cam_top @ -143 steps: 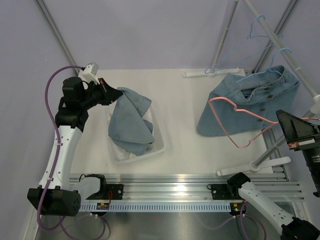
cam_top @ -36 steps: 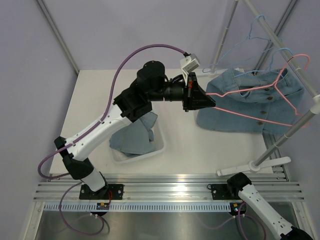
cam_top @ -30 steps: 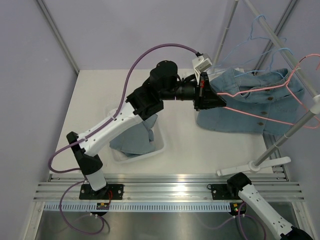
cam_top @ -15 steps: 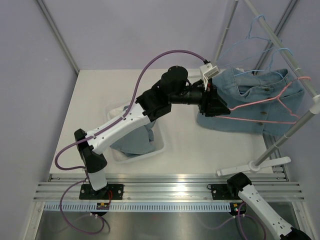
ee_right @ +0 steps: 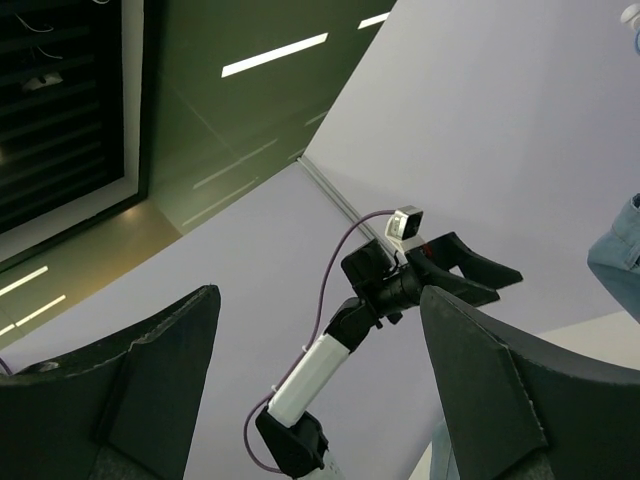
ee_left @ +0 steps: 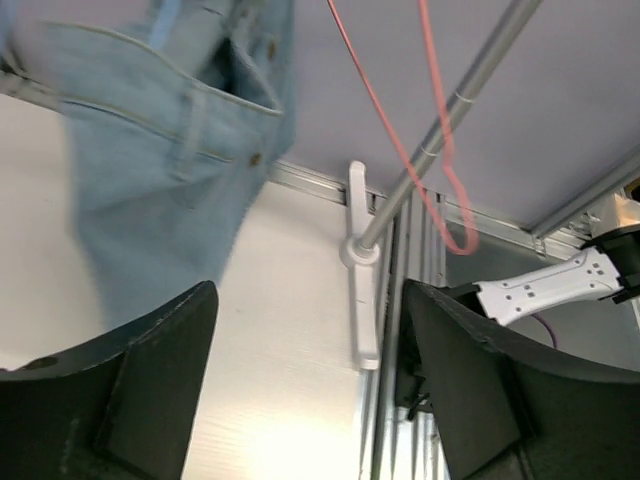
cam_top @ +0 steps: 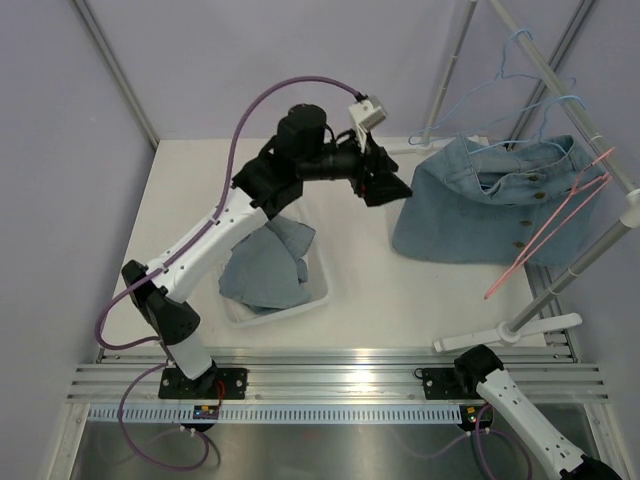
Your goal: Remove the skirt from the hanger
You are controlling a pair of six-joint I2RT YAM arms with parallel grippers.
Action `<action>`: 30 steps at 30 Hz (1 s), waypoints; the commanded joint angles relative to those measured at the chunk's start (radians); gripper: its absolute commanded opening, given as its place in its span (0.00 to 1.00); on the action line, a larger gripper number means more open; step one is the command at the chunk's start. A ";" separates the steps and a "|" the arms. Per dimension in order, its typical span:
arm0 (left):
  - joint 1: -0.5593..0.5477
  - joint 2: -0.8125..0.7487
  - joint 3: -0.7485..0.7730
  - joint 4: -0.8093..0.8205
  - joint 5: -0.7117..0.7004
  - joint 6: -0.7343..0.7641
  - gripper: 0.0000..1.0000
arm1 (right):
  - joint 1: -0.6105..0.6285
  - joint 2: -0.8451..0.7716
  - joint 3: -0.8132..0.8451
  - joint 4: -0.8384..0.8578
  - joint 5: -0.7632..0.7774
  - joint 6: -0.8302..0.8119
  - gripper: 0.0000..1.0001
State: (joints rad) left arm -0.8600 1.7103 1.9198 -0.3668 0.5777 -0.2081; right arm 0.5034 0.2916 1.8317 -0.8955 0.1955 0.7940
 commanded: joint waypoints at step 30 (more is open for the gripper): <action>0.084 0.368 0.278 0.292 0.265 -0.053 0.77 | 0.004 -0.017 -0.083 -0.020 -0.014 0.063 0.89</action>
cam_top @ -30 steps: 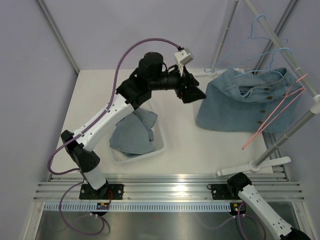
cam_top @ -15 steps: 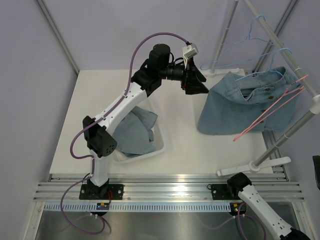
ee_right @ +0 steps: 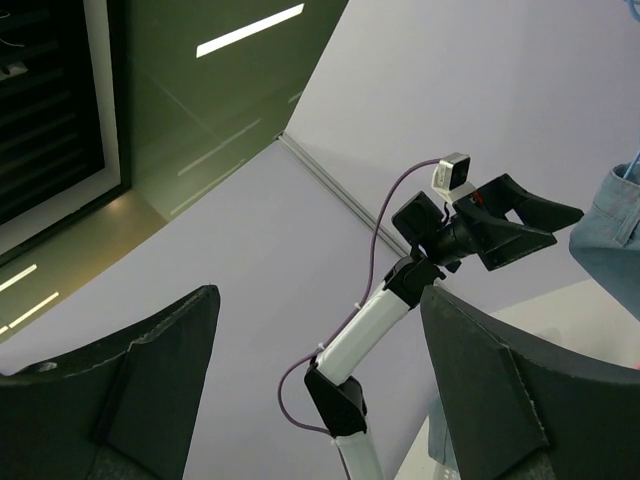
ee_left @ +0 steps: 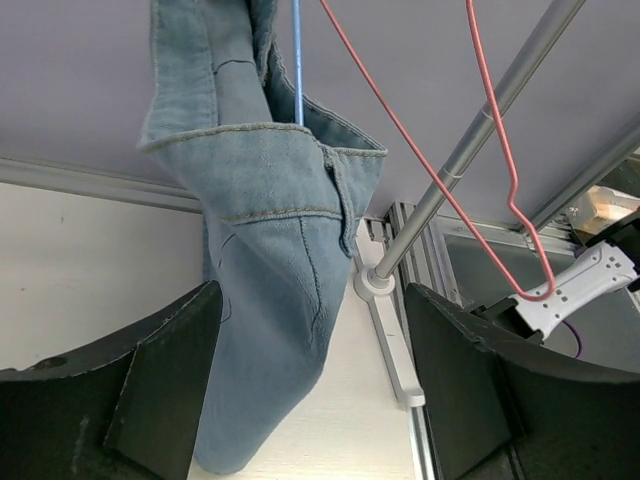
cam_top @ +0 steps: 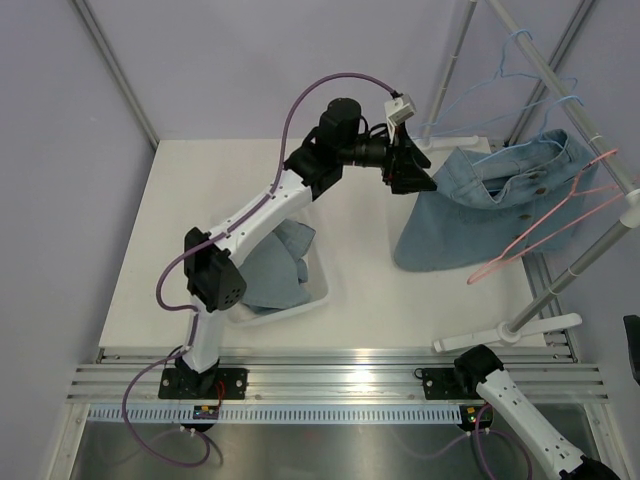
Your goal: Remove the skirt from the hanger
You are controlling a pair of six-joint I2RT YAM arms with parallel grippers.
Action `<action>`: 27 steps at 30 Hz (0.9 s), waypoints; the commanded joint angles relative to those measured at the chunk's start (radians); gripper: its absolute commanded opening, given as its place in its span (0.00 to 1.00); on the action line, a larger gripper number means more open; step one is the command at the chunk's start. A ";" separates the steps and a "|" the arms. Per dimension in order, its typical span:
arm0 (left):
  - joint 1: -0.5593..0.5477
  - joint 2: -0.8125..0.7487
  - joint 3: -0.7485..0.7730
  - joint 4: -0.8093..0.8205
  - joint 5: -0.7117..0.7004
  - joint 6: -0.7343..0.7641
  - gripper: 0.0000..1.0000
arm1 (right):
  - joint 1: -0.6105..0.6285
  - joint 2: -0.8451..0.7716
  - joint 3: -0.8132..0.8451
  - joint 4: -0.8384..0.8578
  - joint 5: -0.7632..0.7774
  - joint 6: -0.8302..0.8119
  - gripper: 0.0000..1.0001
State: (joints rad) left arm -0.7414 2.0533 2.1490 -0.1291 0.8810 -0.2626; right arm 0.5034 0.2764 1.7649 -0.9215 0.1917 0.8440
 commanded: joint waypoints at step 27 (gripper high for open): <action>-0.174 -0.005 0.172 -0.080 -0.501 0.166 0.00 | 0.004 -0.031 -0.068 0.001 -0.008 0.004 0.90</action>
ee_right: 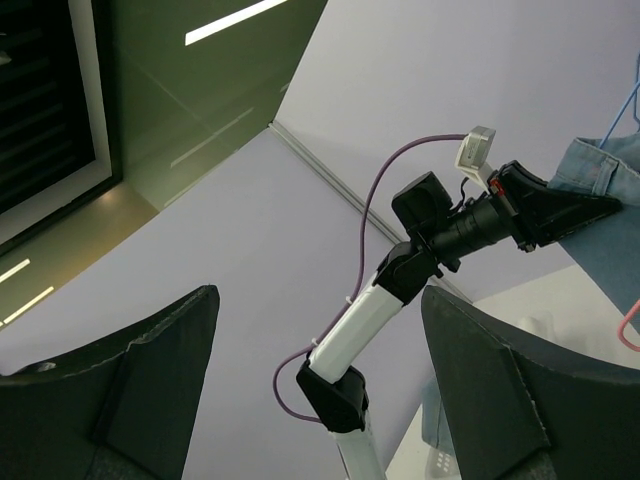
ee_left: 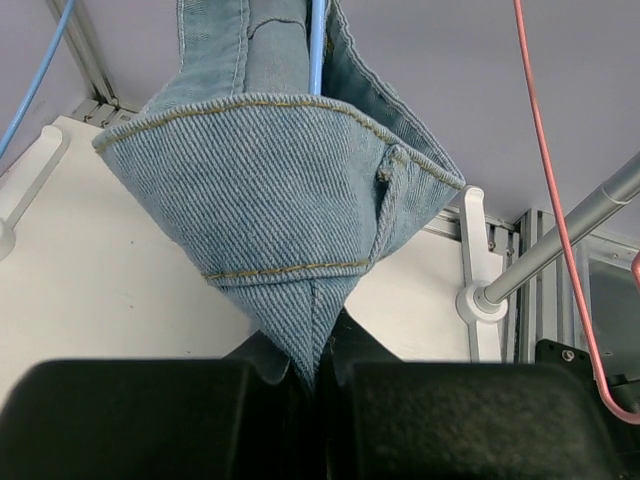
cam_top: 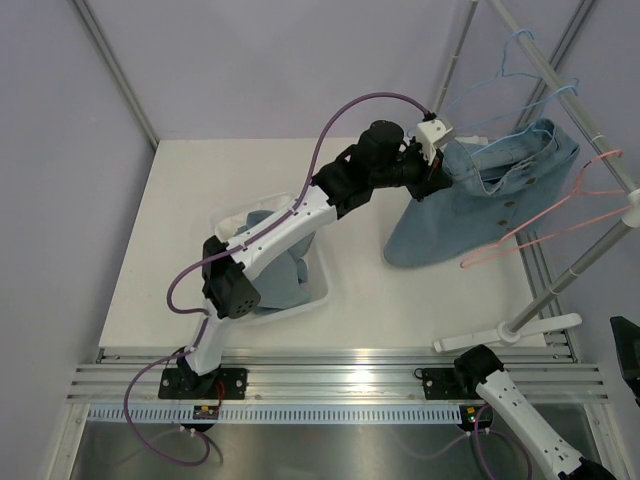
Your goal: Remove the skirt from the hanger
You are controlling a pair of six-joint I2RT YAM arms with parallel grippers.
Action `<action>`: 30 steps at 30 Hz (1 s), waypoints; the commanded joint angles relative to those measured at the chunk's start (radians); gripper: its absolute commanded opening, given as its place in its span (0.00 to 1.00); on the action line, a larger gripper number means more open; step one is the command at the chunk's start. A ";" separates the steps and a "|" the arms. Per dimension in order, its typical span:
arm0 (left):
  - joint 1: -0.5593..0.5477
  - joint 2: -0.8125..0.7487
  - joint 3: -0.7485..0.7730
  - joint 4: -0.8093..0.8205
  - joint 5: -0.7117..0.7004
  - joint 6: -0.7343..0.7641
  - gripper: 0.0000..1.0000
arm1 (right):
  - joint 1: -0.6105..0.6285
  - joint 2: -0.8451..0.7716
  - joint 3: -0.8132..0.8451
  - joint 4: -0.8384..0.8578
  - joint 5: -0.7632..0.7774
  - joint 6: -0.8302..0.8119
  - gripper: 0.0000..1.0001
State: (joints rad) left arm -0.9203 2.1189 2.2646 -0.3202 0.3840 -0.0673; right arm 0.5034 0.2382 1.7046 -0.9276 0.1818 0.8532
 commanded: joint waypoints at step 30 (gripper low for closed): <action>0.029 -0.404 -0.085 0.227 0.061 -0.183 0.00 | 0.006 0.084 -0.056 -0.037 0.065 -0.052 0.90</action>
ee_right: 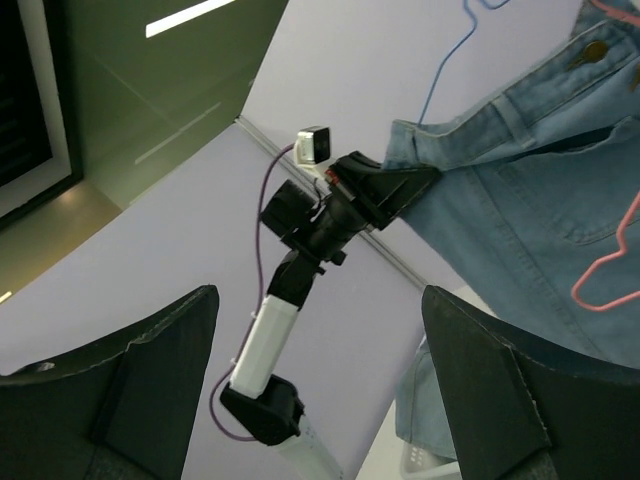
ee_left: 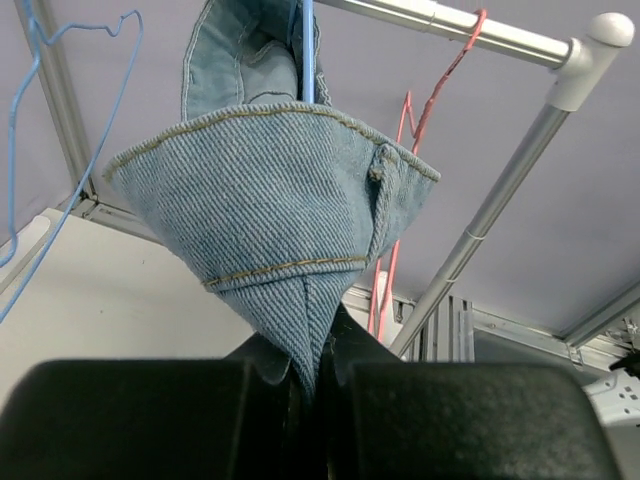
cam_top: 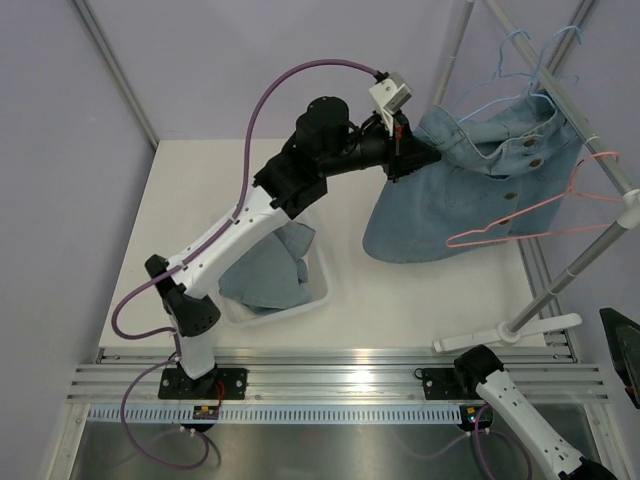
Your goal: Remove the skirt from the hanger
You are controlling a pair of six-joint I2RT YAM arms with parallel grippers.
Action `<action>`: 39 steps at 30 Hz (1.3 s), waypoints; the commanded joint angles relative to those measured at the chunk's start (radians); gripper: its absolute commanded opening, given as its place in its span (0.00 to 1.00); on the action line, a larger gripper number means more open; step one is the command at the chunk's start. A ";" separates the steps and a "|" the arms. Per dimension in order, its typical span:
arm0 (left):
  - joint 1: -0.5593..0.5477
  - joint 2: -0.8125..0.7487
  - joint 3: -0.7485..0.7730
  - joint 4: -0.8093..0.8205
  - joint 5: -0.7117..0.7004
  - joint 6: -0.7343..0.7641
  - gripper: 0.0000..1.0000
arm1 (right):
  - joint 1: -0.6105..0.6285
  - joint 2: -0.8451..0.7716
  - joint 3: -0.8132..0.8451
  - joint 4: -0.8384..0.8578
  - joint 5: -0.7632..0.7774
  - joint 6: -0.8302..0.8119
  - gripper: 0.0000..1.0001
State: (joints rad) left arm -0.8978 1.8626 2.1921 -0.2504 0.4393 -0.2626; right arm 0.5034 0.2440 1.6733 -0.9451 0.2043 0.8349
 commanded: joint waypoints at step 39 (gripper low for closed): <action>0.033 -0.847 -0.661 -0.400 -0.205 -0.067 0.00 | 0.004 0.604 -0.178 0.348 -0.338 -0.100 0.81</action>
State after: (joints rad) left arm -0.8677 1.0760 1.5242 -0.7181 0.2520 -0.3054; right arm 0.5034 0.8387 1.4933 -0.6907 -0.0547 0.7227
